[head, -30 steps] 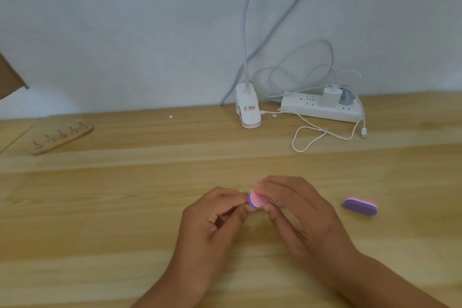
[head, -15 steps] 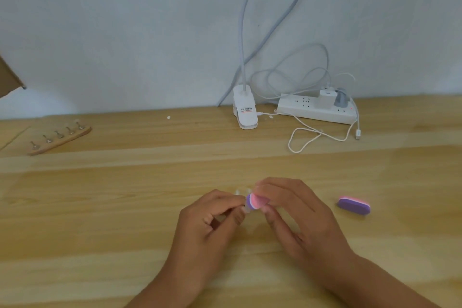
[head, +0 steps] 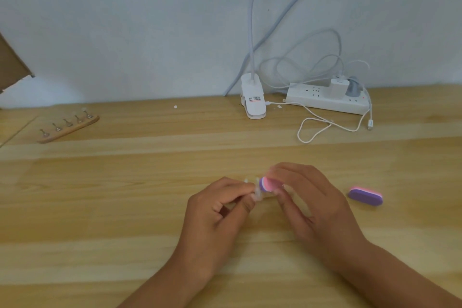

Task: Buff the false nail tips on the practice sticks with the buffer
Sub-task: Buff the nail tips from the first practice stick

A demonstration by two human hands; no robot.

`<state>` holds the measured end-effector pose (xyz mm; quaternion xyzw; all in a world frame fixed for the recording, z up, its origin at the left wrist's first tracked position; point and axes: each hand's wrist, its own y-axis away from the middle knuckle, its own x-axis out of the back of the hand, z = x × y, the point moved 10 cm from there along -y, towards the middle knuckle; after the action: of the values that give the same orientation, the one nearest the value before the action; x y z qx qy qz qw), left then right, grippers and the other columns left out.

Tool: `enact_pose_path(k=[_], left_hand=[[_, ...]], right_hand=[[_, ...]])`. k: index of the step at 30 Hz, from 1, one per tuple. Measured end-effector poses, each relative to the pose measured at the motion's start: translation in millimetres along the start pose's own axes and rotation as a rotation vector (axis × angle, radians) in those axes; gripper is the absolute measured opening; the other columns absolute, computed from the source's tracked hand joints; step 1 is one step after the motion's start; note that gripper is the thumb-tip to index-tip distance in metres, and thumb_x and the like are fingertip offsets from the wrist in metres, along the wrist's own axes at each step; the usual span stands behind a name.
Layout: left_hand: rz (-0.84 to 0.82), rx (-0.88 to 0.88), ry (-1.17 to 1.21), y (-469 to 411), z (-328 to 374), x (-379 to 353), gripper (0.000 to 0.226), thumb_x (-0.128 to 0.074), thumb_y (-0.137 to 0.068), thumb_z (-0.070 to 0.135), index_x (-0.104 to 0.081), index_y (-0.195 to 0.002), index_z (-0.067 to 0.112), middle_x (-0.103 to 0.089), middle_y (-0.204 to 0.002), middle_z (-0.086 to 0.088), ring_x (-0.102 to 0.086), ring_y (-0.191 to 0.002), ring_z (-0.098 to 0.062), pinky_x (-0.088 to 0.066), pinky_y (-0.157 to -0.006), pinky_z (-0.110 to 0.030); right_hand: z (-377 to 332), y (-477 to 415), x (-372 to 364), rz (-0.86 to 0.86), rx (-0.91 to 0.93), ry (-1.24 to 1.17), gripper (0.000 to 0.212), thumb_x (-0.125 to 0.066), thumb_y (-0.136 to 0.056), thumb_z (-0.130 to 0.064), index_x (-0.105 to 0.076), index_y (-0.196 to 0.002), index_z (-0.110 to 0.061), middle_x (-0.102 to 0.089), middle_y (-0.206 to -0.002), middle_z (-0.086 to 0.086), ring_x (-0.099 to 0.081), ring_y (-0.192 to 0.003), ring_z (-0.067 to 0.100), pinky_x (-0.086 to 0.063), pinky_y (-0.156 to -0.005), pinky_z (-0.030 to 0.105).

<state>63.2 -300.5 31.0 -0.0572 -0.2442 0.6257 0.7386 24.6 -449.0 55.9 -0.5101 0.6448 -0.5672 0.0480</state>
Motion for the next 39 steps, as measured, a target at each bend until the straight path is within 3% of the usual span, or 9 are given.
enact_pose_path(k=[6,10,14,18,22,27,31,35,39], left_hand=[[-0.011,0.026,0.022,0.6,-1.8,-0.8,0.012,-0.068,-0.084,0.026,-0.078,-0.091,0.030,-0.067,-0.076,0.006,-0.058,-0.060,-0.007,-0.045,-0.054,-0.021],[-0.010,0.040,0.021,1.4,-4.1,-1.2,0.014,-0.070,-0.086,0.021,-0.076,-0.091,0.033,-0.066,-0.075,0.005,-0.057,-0.058,-0.010,-0.045,-0.054,-0.022],[-0.022,0.013,-0.025,1.5,1.5,-1.3,0.014,-0.065,-0.085,0.039,-0.075,-0.094,0.037,-0.065,-0.074,0.009,-0.055,-0.058,-0.004,-0.044,-0.056,-0.019],[0.015,0.029,-0.068,1.3,-1.9,2.5,0.020,-0.072,-0.086,0.011,-0.077,-0.089,0.031,-0.066,-0.075,0.010,-0.057,-0.059,-0.005,-0.047,-0.057,-0.021],[-0.008,0.054,-0.015,1.4,-2.6,1.6,0.010,-0.072,-0.086,0.025,-0.078,-0.091,0.030,-0.066,-0.074,0.008,-0.056,-0.056,-0.005,-0.044,-0.056,-0.018],[-0.029,0.142,0.108,1.9,-12.3,-1.8,0.015,-0.068,-0.087,0.013,-0.078,-0.090,0.023,-0.069,-0.078,0.002,-0.063,-0.054,-0.015,-0.046,-0.055,-0.020],[-0.066,0.161,0.156,3.8,-8.9,-6.5,0.015,-0.066,-0.085,0.024,-0.079,-0.093,0.027,-0.073,-0.080,0.000,-0.068,-0.057,-0.016,-0.046,-0.055,-0.016],[-0.071,0.186,0.221,6.5,-7.7,-8.4,0.017,-0.066,-0.082,0.027,-0.078,-0.093,0.021,-0.074,-0.082,-0.005,-0.072,-0.061,-0.017,-0.046,-0.053,-0.015],[-0.105,0.207,0.235,7.4,-7.9,-10.6,0.015,-0.066,-0.086,0.032,-0.078,-0.093,0.029,-0.076,-0.080,-0.001,-0.073,-0.067,-0.016,-0.047,-0.052,-0.018]], right_hand=[[-14.4,3.6,-7.6,-0.055,0.111,-0.024,0.024,-0.063,-0.091,0.001,-0.071,-0.113,-0.001,-0.067,-0.117,0.008,-0.064,-0.108,0.021,-0.050,-0.094,0.028],[-1.9,-1.2,1.9,0.012,0.015,0.010,0.022,-0.059,-0.096,-0.009,-0.072,-0.113,-0.003,-0.067,-0.114,0.005,-0.063,-0.106,0.018,-0.049,-0.095,0.025],[-18.7,4.8,-8.7,-0.071,0.149,-0.021,0.024,-0.062,-0.092,0.002,-0.072,-0.114,-0.001,-0.066,-0.118,0.008,-0.063,-0.108,0.022,-0.050,-0.094,0.028],[-1.9,-0.5,-0.9,0.009,0.046,0.046,0.023,-0.062,-0.093,-0.001,-0.073,-0.113,-0.002,-0.067,-0.115,0.008,-0.064,-0.104,0.023,-0.051,-0.092,0.030],[-14.9,5.8,-10.2,-0.089,0.121,-0.037,0.024,-0.058,-0.095,-0.001,-0.071,-0.115,-0.002,-0.065,-0.118,0.007,-0.062,-0.109,0.020,-0.049,-0.096,0.028],[-2.7,-0.5,-2.1,-0.018,0.008,0.019,0.022,-0.055,-0.097,-0.008,-0.069,-0.112,-0.002,-0.065,-0.113,0.004,-0.063,-0.103,0.021,-0.048,-0.095,0.024],[-13.8,2.8,-7.7,-0.076,0.092,-0.036,0.023,-0.057,-0.095,-0.003,-0.070,-0.114,0.000,-0.065,-0.116,0.008,-0.063,-0.106,0.022,-0.049,-0.095,0.027],[-3.5,-0.1,0.3,-0.011,0.022,-0.012,0.022,-0.058,-0.095,-0.006,-0.070,-0.113,-0.003,-0.064,-0.114,0.002,-0.061,-0.105,0.016,-0.049,-0.093,0.025],[-15.5,4.5,-6.6,-0.065,0.102,-0.059,0.024,-0.057,-0.095,-0.004,-0.069,-0.115,0.001,-0.064,-0.116,0.006,-0.062,-0.109,0.017,-0.048,-0.097,0.024]])
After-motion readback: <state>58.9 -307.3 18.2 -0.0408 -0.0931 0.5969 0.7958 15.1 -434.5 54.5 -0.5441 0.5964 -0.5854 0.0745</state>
